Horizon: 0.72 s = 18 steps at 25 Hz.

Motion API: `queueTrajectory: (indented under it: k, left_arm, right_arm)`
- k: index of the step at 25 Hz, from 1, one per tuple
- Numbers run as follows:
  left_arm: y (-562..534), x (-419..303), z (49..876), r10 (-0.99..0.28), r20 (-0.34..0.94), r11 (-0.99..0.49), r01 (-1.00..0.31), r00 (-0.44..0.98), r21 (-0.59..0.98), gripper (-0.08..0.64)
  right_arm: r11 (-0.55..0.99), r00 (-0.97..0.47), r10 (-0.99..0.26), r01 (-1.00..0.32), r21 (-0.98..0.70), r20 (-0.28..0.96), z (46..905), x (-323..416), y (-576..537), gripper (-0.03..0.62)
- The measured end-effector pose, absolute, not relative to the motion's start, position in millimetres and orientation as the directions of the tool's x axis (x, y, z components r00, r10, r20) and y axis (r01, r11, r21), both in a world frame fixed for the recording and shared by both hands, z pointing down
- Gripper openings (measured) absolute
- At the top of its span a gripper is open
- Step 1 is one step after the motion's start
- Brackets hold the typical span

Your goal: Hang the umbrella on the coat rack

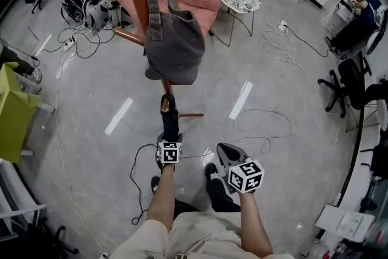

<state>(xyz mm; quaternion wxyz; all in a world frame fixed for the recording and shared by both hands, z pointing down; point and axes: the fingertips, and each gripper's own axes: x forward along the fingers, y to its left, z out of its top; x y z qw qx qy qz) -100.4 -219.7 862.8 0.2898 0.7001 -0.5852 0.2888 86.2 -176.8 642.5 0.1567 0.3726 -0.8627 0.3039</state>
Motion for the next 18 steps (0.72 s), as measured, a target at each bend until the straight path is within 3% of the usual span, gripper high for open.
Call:
queueTrajectory:
  k: [18]
  left_arm:
    - [-235.7, -112.6, 872.7, -0.602, 0.786, -0.186, -0.982, 0.138, 0.03, 0.27]
  right_arm:
    - [0.553, -0.669, -0.513, -0.737, -0.389, 0.537, 656.7, 87.4, -166.7, 0.005]
